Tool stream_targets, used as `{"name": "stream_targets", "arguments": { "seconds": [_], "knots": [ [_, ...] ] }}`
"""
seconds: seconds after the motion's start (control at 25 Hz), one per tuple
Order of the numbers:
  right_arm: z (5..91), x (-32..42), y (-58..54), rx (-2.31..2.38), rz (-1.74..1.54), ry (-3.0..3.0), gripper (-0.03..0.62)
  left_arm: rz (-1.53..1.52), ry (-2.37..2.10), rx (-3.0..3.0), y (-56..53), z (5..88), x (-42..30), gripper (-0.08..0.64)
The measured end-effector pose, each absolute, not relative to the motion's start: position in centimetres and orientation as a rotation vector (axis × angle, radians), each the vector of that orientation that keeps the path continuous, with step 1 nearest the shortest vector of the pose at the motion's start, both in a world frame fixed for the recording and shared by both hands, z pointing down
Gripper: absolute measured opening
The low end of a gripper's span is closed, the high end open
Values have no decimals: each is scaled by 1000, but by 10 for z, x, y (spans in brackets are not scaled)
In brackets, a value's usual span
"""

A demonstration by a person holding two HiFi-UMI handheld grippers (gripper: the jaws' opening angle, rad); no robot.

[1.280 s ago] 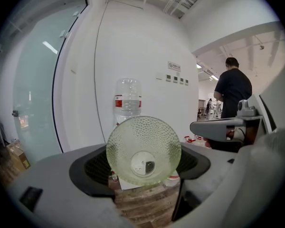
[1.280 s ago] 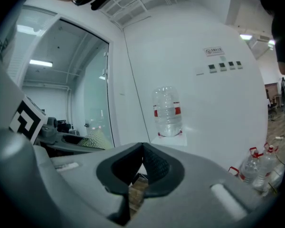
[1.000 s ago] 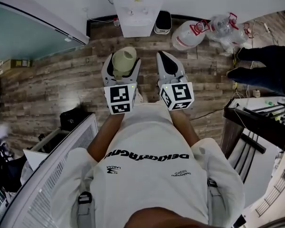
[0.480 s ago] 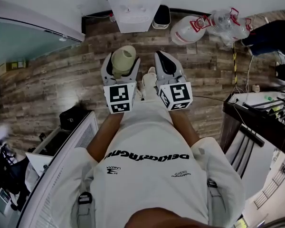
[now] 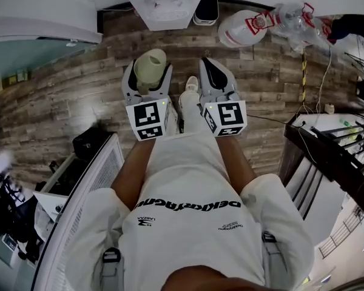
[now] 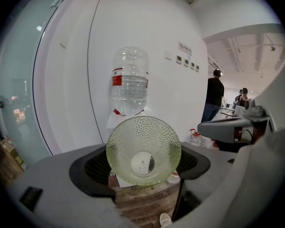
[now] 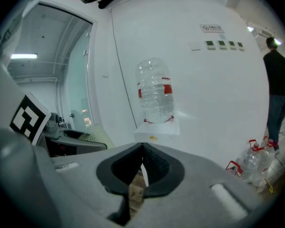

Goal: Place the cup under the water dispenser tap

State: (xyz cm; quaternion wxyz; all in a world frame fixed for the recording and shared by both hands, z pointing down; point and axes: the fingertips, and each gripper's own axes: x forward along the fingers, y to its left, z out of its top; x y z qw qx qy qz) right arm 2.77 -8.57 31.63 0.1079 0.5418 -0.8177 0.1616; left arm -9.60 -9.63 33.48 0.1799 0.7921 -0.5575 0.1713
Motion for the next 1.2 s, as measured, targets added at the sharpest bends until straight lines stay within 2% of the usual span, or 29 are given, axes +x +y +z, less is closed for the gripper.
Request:
{"name": "stream_targets", "arguments": {
  "seconds": [1.2],
  "knots": [
    [521, 35, -172, 1531, 518, -2356, -2, 558, -1683, 2139, -231, 563, -74, 374]
  ]
}}
